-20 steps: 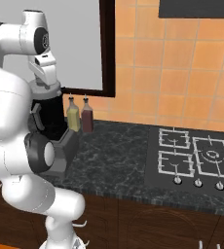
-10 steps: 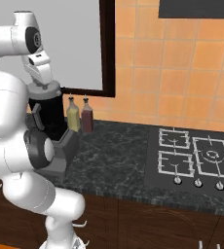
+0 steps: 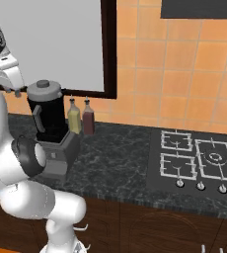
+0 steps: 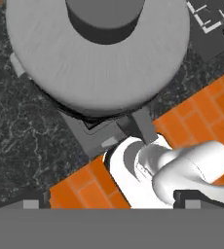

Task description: Close the lid blender by securely placing the lid on top.

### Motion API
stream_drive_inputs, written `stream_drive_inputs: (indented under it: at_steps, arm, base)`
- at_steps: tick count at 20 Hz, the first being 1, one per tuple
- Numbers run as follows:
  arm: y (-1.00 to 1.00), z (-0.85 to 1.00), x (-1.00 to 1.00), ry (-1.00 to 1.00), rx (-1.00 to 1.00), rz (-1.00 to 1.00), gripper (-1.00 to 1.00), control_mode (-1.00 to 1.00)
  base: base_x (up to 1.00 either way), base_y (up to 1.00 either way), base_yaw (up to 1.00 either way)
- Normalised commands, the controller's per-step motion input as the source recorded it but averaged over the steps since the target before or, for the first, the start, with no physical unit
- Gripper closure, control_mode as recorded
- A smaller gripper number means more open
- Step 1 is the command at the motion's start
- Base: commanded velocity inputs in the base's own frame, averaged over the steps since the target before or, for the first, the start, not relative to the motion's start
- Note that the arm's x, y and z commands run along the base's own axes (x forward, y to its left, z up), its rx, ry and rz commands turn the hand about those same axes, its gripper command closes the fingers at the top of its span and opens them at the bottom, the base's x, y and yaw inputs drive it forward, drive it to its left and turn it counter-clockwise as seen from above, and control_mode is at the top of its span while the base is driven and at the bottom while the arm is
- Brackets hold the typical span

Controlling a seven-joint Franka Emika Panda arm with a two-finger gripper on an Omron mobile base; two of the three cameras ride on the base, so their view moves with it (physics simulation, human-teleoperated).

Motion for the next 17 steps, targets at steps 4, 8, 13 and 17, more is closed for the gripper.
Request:
stream_drive_inputs:
  at_steps: [4, 8, 13, 17]
  arm:
    - [0.12, 0.00, -1.00, -0.11, -0.08, 0.13, -1.00, -1.00]
    - [0.00, 0.00, -0.52, -0.41, -0.01, 0.22, -1.00, -1.00]
    - [0.00, -0.17, -0.31, -0.52, 0.00, 0.33, -1.00, -1.00]
    - [0.00, -0.22, -0.10, -0.43, 0.00, 0.37, -1.00, -1.00]
  base:
    - [0.00, 0.00, 0.00]
    - [0.00, 0.00, 0.00]
    - [0.00, 0.00, 0.00]
    - [0.00, 0.00, 0.00]
